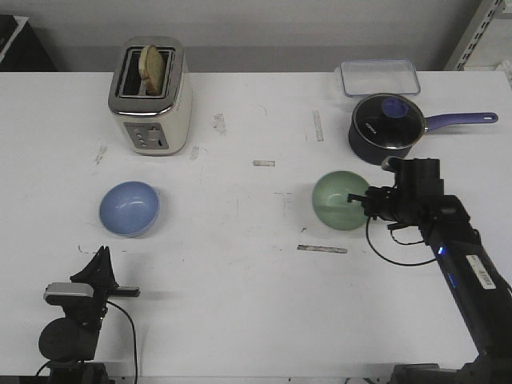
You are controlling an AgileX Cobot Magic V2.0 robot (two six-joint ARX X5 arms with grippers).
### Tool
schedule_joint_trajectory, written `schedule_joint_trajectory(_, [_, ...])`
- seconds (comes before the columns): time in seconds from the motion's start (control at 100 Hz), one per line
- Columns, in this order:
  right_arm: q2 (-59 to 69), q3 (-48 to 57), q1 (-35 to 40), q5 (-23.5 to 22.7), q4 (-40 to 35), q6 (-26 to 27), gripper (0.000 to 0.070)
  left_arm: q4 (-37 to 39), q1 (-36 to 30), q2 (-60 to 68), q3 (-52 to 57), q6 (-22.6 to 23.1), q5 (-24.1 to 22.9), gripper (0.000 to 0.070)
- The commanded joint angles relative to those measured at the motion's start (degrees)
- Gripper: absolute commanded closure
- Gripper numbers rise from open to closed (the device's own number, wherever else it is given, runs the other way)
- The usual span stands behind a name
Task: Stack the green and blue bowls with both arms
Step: 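Drag the green bowl toward the table center with the right gripper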
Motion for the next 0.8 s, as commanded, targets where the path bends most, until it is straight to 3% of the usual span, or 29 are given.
schedule_joint_trajectory(0.0, [0.9,0.9,4.2,0.7,1.2,5.5,0.0695,0.9,0.0,-0.1,-1.2,0.3,0.1,0.0698])
schedule_joint_trajectory(0.15, [3.6,0.9,14.3,4.5,3.8,8.0,0.0695,0.9,0.0,-0.1,-1.2,0.3,0.1,0.0698])
schedule_joint_trajectory(0.37, [8.6,0.9,24.1,5.8,7.2,11.5,0.0695,0.9,0.0,-0.1,-1.2,0.3,0.1,0.0698])
schedule_joint_trajectory(0.7, [13.6,0.9,26.9,6.4,10.3,12.7,0.069,0.9,0.0,-0.1,-1.2,0.3,0.1,0.0698])
schedule_joint_trajectory(0.79, [13.6,0.9,27.1,7.4,10.4,12.7,0.0615,0.9,0.0,-0.1,-1.2,0.3,0.1,0.0698])
